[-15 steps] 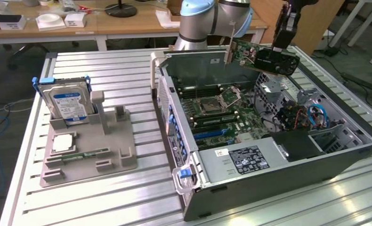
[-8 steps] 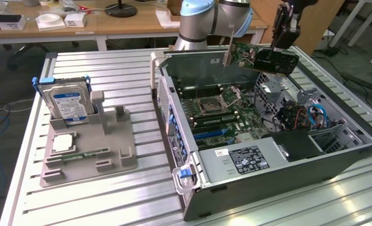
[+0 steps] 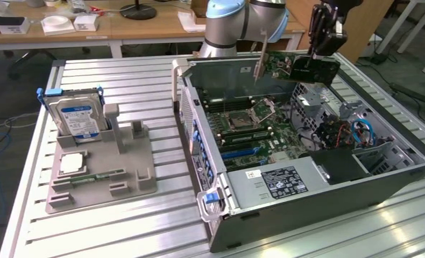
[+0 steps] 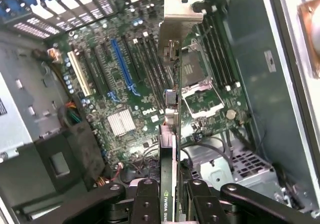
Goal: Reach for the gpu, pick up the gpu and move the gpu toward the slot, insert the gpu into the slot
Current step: 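Insert the gpu into the slot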
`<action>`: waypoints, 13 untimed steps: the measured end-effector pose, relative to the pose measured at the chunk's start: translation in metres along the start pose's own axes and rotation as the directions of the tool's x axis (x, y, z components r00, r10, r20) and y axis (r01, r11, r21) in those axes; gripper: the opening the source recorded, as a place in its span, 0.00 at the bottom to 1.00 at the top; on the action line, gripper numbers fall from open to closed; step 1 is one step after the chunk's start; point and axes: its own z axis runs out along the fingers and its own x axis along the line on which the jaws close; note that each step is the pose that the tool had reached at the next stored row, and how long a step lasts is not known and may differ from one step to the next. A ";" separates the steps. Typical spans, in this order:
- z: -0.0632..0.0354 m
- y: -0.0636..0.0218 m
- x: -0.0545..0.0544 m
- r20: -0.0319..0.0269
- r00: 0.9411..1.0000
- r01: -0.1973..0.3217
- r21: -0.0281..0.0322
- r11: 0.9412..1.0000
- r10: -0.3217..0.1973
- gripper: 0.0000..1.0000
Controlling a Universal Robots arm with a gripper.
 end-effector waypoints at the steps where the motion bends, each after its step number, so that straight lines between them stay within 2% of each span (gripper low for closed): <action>1: 0.0001 0.0001 0.000 0.001 1.000 0.017 -0.001 1.000 -0.017 0.25; 7: 0.0006 0.0003 0.000 0.007 0.994 0.110 -0.003 0.994 -0.110 0.25; 13: 0.0012 0.0004 0.000 0.013 0.978 0.206 -0.006 0.978 -0.206 0.25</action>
